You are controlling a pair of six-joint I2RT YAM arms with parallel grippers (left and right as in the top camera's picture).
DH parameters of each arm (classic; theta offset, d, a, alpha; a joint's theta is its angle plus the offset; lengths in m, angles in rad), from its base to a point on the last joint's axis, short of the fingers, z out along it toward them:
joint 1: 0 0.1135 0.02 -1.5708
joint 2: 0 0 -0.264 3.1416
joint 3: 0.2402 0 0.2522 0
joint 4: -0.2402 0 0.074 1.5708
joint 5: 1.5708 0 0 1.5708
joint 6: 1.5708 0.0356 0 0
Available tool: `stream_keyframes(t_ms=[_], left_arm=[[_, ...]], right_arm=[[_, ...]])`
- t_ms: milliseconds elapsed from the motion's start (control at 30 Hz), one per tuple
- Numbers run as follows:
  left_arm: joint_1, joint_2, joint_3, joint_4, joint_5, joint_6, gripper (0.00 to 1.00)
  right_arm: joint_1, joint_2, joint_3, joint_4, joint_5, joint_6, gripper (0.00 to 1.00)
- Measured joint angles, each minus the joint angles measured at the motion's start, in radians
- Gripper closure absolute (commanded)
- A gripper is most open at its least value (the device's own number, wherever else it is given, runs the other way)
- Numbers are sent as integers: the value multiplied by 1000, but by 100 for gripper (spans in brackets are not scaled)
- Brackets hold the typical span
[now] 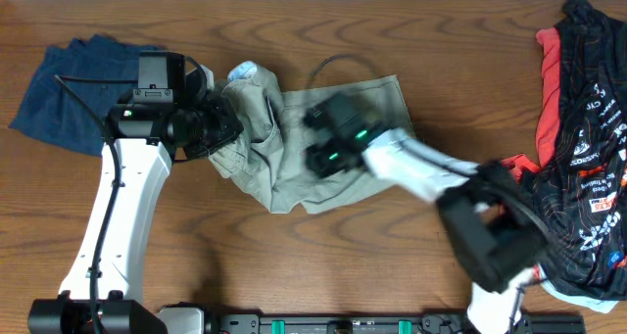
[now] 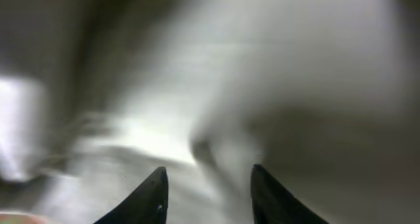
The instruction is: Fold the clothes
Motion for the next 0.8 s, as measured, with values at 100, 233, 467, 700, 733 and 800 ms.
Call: stream_keyframes(t_ms=[100,233,467,700,733,800], left_arm=[[0,0,0,-2,-2,0,94],[0,0,0,-2,-2,0,94],[-5,0,0,-2,-2,0,94],[-64,0,0,37,23,-13,94],[-77,0,0,47,29,-23,94],[-105,0,0,70,38,-60,94]], right_arm=[[-121,-86,1,-108,114,0,59],[-251,-145,8,-226,222,0,66],[-368,-134,-29,-283,285,0,68],[-360,-133,-128,-198,286,0,74],[-359,-133,-153,-173,286,2,75],[-355,-133,-191,-131,293,3,77]])
